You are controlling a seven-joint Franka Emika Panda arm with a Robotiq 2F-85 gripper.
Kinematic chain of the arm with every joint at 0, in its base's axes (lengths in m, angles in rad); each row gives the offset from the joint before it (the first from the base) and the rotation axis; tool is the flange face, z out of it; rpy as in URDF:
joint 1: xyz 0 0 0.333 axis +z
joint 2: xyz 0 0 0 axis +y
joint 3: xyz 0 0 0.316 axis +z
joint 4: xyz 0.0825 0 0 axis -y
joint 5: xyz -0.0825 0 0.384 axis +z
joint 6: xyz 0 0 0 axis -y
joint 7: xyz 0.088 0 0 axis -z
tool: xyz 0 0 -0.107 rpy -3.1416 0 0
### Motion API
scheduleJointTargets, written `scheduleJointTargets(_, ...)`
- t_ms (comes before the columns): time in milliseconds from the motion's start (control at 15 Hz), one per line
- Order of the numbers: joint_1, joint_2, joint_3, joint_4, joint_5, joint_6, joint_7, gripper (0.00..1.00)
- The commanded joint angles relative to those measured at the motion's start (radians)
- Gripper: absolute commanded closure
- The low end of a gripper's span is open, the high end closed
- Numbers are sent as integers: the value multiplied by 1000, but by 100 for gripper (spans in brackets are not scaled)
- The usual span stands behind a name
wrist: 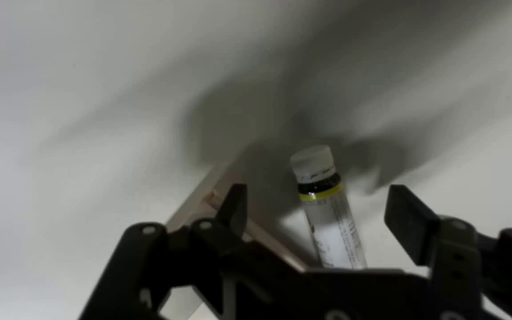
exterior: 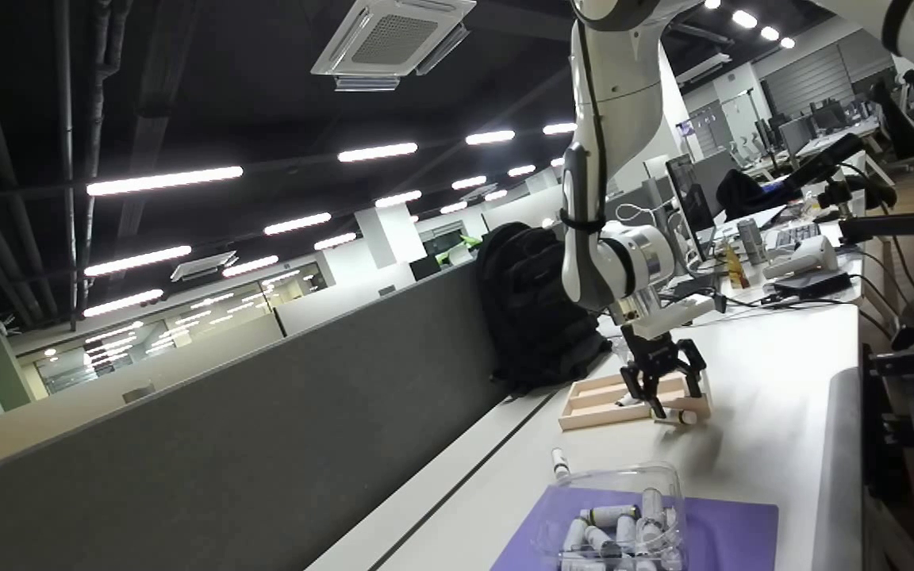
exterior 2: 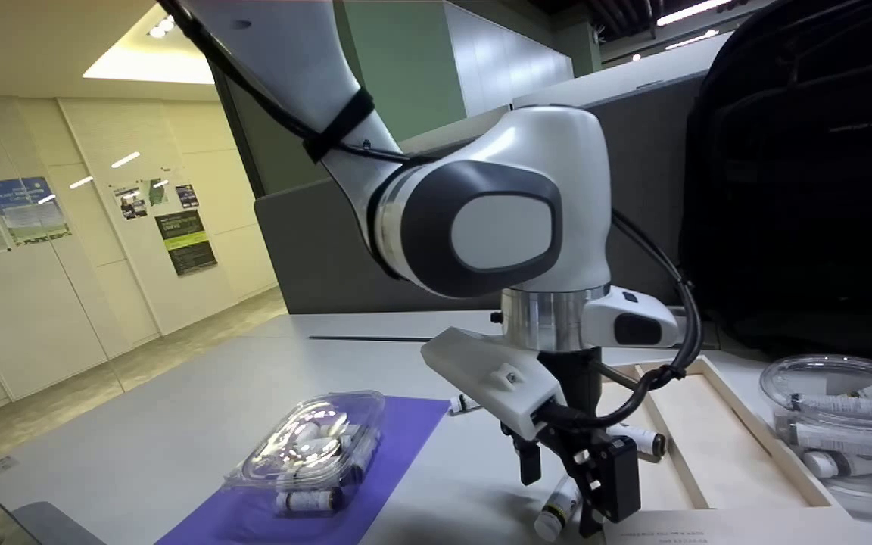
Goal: Put one bottle on the tray
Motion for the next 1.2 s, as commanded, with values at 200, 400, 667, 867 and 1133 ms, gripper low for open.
scheduleJointTargets(200, 0, 11, 3, 14, -27, 6, 55, 67)
scheduleJointTargets(400, 7, 3, 2, 10, -40, -11, 57, 39)
scheduleJointTargets(667, 23, -5, 0, 3, -63, -16, 66, 31)
scheduleJointTargets(867, 47, -17, -5, 6, -85, -11, 89, 11)
scheduleJointTargets(1133, 84, -18, -21, 28, -129, -17, 141, 0)
